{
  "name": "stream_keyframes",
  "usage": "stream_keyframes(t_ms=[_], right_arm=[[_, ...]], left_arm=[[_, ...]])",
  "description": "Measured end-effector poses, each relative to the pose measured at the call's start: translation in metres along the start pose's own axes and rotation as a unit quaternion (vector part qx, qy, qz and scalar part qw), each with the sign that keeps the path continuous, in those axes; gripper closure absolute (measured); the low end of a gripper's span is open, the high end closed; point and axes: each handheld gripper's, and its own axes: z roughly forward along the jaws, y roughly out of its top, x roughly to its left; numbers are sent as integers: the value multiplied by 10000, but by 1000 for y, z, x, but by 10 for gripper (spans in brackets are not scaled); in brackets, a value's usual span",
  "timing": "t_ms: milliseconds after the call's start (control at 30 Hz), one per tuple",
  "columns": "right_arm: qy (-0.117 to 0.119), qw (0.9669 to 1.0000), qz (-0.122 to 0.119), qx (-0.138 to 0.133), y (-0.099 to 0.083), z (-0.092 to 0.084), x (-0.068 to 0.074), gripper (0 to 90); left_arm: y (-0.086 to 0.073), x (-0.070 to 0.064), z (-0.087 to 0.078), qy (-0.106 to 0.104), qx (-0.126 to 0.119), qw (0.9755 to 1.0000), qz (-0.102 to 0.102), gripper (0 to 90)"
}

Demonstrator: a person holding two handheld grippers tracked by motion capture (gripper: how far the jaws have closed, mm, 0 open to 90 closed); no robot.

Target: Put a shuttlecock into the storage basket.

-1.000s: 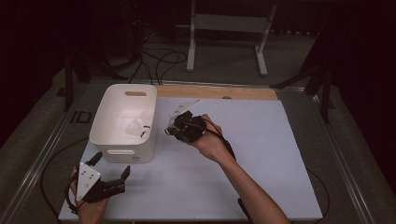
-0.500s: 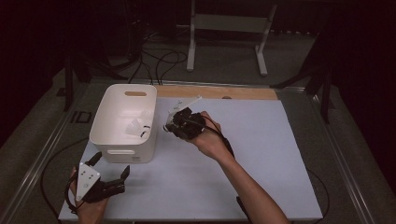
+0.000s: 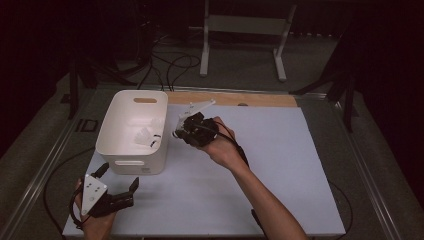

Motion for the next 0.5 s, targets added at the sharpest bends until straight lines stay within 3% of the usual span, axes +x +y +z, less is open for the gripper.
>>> stream_keyframes(t_ms=[500], right_arm=[[14, 9999, 47, -157, 11, 1, 0, 875]], left_arm=[[0, 0, 0, 6, -6, 10000, -3, 5]])
